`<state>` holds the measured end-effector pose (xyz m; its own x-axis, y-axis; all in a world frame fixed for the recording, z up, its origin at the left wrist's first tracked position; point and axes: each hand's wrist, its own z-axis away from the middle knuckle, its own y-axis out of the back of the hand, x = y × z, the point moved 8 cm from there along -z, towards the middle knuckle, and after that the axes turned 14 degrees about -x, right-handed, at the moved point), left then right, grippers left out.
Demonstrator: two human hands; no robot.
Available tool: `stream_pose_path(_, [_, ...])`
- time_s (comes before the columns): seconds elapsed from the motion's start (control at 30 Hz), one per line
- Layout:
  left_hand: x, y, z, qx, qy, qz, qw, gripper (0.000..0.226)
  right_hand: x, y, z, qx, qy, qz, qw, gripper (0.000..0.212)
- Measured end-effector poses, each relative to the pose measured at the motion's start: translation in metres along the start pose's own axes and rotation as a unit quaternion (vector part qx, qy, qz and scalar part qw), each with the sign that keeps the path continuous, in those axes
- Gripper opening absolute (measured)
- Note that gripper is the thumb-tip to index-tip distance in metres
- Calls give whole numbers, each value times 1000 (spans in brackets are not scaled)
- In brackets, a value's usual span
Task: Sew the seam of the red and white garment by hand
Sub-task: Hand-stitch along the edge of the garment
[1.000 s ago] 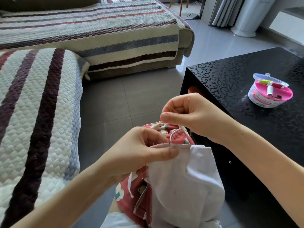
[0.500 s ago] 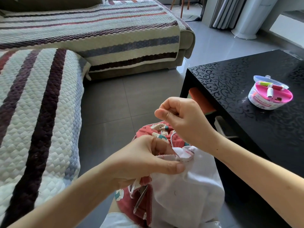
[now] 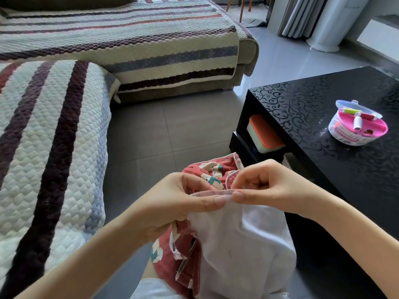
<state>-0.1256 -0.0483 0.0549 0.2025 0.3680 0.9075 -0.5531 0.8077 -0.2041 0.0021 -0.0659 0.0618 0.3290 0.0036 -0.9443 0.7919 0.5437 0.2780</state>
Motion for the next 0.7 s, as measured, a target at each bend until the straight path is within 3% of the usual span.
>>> stream_pose_path(0.1, [-1,12,3,17,-1,-23,1000,17,1,4,9,14,-4,-8,1000,16])
stream_pose_path(0.33, [-7,25,6,42,5,-60,997,16,-6,7,16,37,-10,-14,999,18])
stream_pose_path(0.53, [10,28,11,106,-46,-306,945,6,-9,6,20,69,-11,27,997,17])
stream_pose_path(0.7, [16,24,7,105,-83,-361,923,23,-7,11,21,114,-14,98,989,19])
